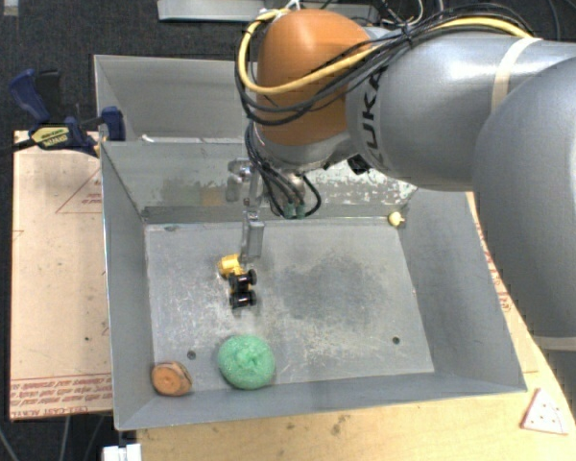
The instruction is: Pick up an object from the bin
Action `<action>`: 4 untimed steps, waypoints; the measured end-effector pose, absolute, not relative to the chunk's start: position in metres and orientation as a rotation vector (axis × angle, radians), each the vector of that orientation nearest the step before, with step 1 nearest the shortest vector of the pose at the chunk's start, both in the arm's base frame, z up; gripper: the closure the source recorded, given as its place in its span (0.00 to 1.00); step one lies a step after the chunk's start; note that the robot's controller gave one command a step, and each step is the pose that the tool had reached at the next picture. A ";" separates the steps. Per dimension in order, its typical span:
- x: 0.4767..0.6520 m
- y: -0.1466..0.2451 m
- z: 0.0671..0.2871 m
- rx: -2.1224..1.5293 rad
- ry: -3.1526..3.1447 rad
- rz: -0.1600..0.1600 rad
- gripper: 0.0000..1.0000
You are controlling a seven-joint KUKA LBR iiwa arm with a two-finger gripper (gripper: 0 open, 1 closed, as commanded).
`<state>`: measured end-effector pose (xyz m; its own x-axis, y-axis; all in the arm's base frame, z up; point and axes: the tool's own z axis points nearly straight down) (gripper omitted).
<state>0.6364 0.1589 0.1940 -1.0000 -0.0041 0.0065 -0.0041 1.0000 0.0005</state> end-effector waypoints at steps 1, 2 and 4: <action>0.638 0.158 0.199 0.003 -3.143 -0.002 0.00; 0.602 0.138 0.148 0.049 -3.148 -0.004 0.00; 0.610 0.108 0.071 0.386 -3.115 0.001 0.00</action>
Offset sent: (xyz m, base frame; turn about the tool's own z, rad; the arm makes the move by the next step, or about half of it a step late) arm -0.0877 -0.0525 -0.1226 -0.0693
